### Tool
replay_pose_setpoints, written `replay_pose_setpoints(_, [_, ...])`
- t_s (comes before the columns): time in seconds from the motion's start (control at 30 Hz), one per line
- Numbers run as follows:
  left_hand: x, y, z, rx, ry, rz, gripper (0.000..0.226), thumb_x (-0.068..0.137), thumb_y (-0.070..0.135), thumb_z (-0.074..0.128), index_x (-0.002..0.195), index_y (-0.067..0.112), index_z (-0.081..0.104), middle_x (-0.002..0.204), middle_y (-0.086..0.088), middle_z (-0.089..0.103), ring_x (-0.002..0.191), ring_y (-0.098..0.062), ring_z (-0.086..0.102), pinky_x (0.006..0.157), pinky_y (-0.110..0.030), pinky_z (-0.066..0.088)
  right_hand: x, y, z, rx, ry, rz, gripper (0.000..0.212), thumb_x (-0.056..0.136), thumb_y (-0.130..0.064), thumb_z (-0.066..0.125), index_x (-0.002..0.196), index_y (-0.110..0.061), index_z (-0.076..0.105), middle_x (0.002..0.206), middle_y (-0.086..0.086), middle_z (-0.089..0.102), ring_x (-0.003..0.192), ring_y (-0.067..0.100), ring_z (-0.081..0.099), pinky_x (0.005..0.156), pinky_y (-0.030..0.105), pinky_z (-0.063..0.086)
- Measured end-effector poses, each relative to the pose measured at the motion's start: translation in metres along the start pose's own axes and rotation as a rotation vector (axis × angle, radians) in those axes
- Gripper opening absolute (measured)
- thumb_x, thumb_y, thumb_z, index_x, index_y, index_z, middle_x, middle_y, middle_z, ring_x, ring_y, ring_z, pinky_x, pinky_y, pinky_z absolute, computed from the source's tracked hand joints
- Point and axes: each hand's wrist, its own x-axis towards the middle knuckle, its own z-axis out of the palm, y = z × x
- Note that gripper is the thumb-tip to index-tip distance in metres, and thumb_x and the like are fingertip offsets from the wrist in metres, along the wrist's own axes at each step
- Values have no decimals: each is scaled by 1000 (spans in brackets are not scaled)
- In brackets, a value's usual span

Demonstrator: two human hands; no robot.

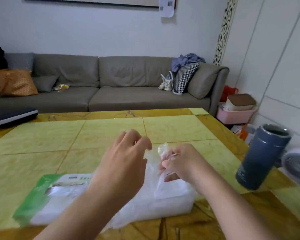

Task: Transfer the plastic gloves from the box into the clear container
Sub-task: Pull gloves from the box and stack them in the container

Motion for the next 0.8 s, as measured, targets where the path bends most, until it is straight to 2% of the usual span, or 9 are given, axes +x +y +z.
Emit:
replay_pose_setpoints(0.07, [-11, 5, 22, -58, -138, -72, 26, 100, 33, 58, 125, 36, 55, 120, 17, 48, 106, -6, 50, 82, -23, 49, 7, 9, -5, 18, -6, 27, 11, 99, 9, 60, 96, 7, 71, 89, 20, 78, 71, 32, 79, 59, 40, 66])
replay_pose_setpoints(0.13, [-16, -1, 43, -100, -332, -160, 33, 100, 39, 55, 133, 35, 52, 122, 14, 51, 110, -9, 54, 89, -30, 52, 10, 15, -10, -9, -16, 26, 9, 99, 7, 64, 95, 7, 71, 92, 19, 78, 71, 26, 80, 60, 39, 66])
replay_pose_setpoints(0.2, [-14, -10, 54, -120, -468, -207, 42, 98, 43, 59, 138, 36, 49, 124, 13, 54, 110, -10, 57, 93, -30, 51, 13, 22, -15, -106, -15, -1, 7, 95, 7, 69, 93, 2, 72, 88, 15, 79, 71, 25, 80, 65, 43, 67])
replay_pose_setpoints(0.27, [-8, -15, 61, -121, -569, -222, 49, 93, 47, 66, 138, 37, 50, 121, 14, 58, 101, -7, 58, 87, -24, 48, 15, 27, -21, -244, 12, -42, 11, 92, 3, 72, 90, -8, 73, 82, 8, 79, 64, 23, 78, 68, 52, 66])
replay_pose_setpoints(0.37, [5, -14, 63, -167, -678, -248, 51, 87, 51, 74, 132, 40, 54, 110, 19, 62, 87, -3, 57, 79, -21, 47, 18, 30, -25, -459, 91, -119, 16, 90, -2, 73, 84, -17, 74, 80, 2, 75, 61, 20, 76, 65, 48, 66])
replay_pose_setpoints(0.5, [17, -8, 64, -109, -761, -220, 55, 82, 50, 78, 131, 43, 54, 111, 18, 61, 93, -6, 56, 88, -28, 54, 11, 23, -26, -826, 121, -154, 31, 83, 2, 67, 95, -27, 69, 96, -4, 68, 78, 20, 71, 69, 42, 65])
replay_pose_setpoints(0.6, [19, -6, 69, -64, -797, -205, 56, 79, 49, 77, 130, 44, 54, 113, 16, 61, 98, -10, 63, 88, -31, 56, 1, 9, -33, -1003, 164, -186, 40, 78, 10, 62, 103, -21, 68, 99, -4, 67, 84, 21, 68, 73, 41, 63])
replay_pose_setpoints(0.7, [18, -2, 78, -33, -789, -183, 49, 79, 46, 74, 124, 41, 56, 108, 14, 63, 97, -16, 66, 85, -33, 57, -10, -11, -25, -816, 163, -357, 35, 81, 8, 58, 92, -24, 68, 94, -8, 64, 80, 12, 62, 68, 33, 58])
replay_pose_setpoints(0.8, [18, 2, 80, -24, -765, -138, 32, 77, 52, 72, 104, 42, 57, 85, 15, 55, 88, -18, 61, 74, -32, 52, -15, -13, 3, -714, -61, -276, 28, 80, -3, 48, 79, -15, 73, 79, 3, 73, 56, 14, 55, 52, 35, 55])
